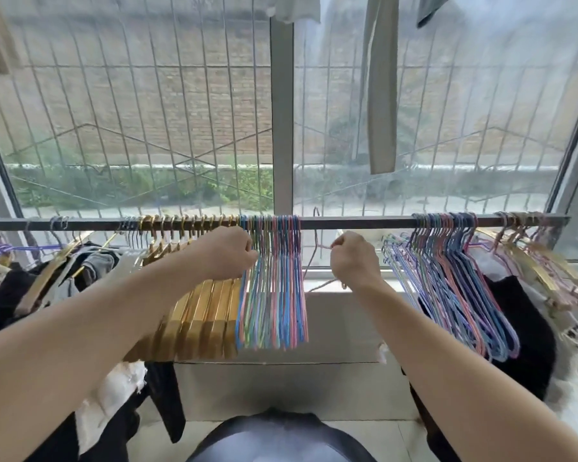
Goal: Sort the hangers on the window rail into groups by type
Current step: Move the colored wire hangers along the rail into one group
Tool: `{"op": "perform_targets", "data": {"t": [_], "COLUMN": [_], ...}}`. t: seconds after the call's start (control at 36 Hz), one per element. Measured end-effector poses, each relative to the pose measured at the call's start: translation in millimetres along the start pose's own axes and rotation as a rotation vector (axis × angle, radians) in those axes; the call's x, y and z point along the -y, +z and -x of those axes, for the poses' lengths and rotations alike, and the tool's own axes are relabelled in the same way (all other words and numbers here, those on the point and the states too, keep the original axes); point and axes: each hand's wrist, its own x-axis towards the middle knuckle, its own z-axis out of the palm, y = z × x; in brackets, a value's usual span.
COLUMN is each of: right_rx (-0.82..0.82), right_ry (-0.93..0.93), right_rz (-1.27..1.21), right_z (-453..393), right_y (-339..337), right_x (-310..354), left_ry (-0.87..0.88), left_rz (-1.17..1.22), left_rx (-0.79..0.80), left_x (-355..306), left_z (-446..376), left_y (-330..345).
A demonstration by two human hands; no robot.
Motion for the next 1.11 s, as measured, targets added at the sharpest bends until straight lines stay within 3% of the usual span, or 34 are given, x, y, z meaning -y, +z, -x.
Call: {"op": "perform_targets", "data": {"t": [0.17, 0.42, 0.53, 0.58, 0.64, 0.75, 0.86, 1.0, 1.11], "right_rx": [0.074, 0.049, 0.026, 0.005, 0.004, 0.006, -0.043, -0.187, -0.223], "right_ry": [0.113, 0.211, 0.168, 0.155, 0.142, 0.131, 0.273, 0.465, 0.485], "right_rz": [0.065, -0.06, -0.064, -0.108, -0.169, -0.348, -0.635, -0.907, -1.174], "right_z": [-30, 28, 48, 58, 70, 86, 91, 84, 65], "right_y": [-1, -10, -45, -67, -92, -131, -159, -180, -188], "right_x": [-16, -80, -75, -74, -76, -90, -135, -186, -206], "left_ry": [0.022, 0.133, -0.075, -0.231, -0.362, -0.475, -0.375, -0.108, 0.023], "left_rz": [-0.067, 0.344, 0.868, 0.973, 0.91, 0.579, 0.6, 0.769, 1.081], "left_rx": [-0.002, 0.068, 0.299, 0.463, 0.581, 0.377, 0.428, 0.866, 0.882], "left_x": [-5, -12, -47, -62, -70, -52, -59, -66, -65], "left_z": [-11, 2, 11, 17, 28, 33, 41, 59, 60], "left_y": [9, 73, 105, 136, 181, 265, 290, 243, 178]}}
